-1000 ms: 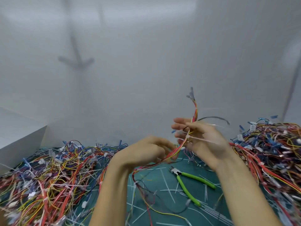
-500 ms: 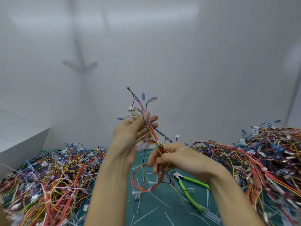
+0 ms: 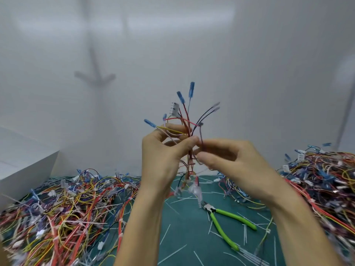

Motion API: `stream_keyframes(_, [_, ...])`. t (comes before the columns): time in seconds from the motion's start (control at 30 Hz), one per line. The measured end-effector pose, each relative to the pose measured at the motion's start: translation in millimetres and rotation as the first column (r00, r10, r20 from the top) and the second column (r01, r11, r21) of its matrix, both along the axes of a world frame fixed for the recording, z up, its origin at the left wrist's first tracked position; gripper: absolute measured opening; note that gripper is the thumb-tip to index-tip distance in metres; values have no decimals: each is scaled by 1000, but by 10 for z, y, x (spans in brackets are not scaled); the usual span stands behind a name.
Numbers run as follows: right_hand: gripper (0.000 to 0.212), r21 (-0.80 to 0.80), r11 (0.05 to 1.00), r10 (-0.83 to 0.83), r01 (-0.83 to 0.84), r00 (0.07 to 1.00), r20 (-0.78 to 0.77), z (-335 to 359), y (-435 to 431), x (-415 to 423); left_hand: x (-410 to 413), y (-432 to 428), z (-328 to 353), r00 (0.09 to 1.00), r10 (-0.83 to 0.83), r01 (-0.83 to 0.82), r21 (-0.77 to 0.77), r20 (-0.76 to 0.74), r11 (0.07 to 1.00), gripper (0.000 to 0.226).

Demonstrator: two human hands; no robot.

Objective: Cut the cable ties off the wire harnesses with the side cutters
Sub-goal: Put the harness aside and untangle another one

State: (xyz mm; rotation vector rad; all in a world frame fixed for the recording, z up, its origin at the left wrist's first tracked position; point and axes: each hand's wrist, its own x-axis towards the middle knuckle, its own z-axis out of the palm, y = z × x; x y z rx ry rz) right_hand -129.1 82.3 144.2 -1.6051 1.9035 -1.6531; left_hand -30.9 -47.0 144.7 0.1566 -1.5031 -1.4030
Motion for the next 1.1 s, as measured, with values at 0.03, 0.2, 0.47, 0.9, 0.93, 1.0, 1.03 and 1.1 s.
stream_keyframes(0.03, [23,-35,999,-39,37,998,-45,-18,-48,62,-12,34,14,999,21,-21,-13,-24,1000,24])
stream_keyframes(0.2, [10,-329,879,-398,344,910,-112,-42,-157,194,109,125,128,993,-105,113,-149,62,982,15])
stream_keyframes(0.47, [20,-547,798,-214,253,967,136,43,-75,85,371,-332,7,889,30,113,-281,457,953,37])
stream_keyframes(0.9, [24,-474,821,-272,317,949,161,36,47,-111,132,-593,-284,840,499,-410,-352,215,842,14])
stream_keyframes(0.93, [24,-462,825,-293,326,945,144,25,42,-131,154,-592,-265,832,536,-471,-331,141,818,14])
stream_keyframes(1.0, [24,-452,820,-329,350,936,128,14,38,-158,192,-606,-240,789,611,-556,-350,62,754,12])
stream_keyframes(1.03, [24,-455,813,-345,364,930,127,13,41,-164,210,-608,-232,764,642,-577,-382,60,722,11])
stream_keyframes(1.1, [24,-470,798,-362,377,924,127,26,53,-162,242,-618,-230,788,607,-528,-392,103,753,11])
